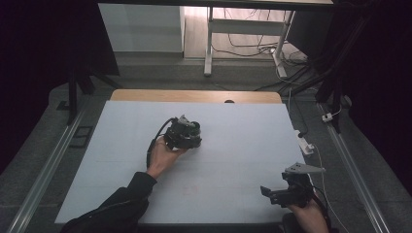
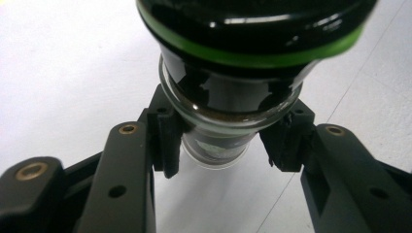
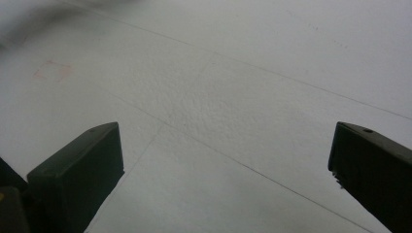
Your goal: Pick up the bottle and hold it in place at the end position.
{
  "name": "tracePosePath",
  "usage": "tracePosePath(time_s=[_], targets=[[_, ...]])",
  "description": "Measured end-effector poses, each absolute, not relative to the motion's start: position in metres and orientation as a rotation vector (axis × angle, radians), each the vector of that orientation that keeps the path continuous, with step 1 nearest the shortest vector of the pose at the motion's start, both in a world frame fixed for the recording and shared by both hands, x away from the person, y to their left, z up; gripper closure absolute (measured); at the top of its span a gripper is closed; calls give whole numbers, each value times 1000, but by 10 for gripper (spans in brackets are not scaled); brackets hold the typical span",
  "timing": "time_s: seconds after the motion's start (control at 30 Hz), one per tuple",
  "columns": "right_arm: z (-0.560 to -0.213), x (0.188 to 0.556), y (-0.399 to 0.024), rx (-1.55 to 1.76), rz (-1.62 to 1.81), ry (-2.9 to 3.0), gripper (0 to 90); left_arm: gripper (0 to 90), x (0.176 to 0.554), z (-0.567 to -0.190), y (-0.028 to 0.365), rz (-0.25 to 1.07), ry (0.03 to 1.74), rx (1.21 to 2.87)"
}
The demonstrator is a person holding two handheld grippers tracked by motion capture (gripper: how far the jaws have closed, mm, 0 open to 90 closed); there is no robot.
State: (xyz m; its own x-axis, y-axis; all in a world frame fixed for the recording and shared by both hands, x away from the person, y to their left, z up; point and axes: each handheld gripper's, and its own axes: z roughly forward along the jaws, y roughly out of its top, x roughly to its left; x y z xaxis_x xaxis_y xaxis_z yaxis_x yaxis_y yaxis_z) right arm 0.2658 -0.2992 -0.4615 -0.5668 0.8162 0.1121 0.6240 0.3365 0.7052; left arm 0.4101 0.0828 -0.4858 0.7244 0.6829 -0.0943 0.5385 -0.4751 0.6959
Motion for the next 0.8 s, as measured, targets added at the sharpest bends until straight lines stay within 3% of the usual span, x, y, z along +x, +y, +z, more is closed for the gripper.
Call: tracePosePath(time_s=[0.8], targets=[[-461,265,-299,1275,1051,2348,0,537,408,-509,75,310,908,2235]])
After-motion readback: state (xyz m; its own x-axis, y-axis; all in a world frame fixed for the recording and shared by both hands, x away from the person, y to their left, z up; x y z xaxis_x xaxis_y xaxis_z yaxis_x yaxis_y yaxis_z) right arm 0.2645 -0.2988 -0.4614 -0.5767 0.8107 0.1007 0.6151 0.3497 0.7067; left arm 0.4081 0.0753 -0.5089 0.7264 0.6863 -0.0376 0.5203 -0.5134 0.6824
